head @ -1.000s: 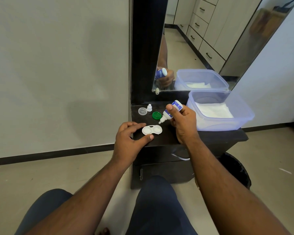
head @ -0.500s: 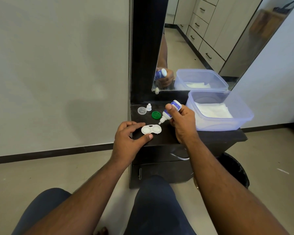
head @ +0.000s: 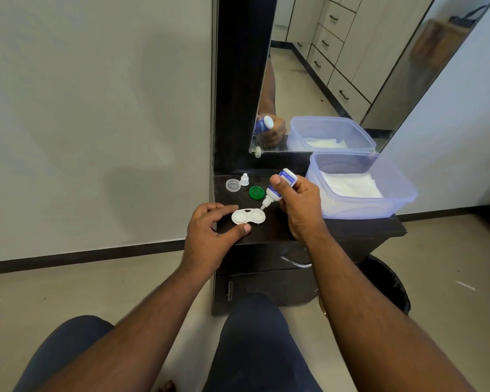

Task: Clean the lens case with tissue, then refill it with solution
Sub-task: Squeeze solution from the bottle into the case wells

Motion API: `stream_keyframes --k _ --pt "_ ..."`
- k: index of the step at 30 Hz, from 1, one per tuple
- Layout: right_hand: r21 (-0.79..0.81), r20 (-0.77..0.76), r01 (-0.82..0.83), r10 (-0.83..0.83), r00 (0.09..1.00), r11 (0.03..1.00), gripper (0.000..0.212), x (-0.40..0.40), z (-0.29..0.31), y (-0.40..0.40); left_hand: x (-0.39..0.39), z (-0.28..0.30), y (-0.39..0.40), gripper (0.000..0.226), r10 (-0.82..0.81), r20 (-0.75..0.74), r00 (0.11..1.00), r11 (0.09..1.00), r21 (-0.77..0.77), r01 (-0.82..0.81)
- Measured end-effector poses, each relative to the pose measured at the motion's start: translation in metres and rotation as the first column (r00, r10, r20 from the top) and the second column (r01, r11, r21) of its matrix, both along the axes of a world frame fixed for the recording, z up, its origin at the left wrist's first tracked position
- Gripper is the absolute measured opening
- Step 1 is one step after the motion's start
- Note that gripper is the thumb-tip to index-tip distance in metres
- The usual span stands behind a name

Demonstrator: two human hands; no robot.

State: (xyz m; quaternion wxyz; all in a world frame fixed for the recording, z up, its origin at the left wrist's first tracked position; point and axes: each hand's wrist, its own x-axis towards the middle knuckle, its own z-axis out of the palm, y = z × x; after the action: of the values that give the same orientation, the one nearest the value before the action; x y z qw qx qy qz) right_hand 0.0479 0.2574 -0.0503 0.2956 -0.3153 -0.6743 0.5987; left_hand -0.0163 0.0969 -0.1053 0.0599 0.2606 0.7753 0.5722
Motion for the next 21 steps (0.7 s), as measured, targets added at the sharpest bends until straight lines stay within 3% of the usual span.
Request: stream_keyframes --k 14,21 --pt "-0.08 -0.075 0.015 -0.021 0.997 0.997 0.019 0.0028 0.0032 -0.0006 0.0017 0.0032 -0.0011 0.043 0.002 0.004 1.0 1.0 -0.005 -0.002" --pt "-0.028 -0.062 0.013 -0.015 0.998 1.0 0.018 0.0017 0.0021 -0.0011 0.0014 0.0029 -0.0013 0.042 -0.002 0.002 1.0 1.0 -0.005 0.002"
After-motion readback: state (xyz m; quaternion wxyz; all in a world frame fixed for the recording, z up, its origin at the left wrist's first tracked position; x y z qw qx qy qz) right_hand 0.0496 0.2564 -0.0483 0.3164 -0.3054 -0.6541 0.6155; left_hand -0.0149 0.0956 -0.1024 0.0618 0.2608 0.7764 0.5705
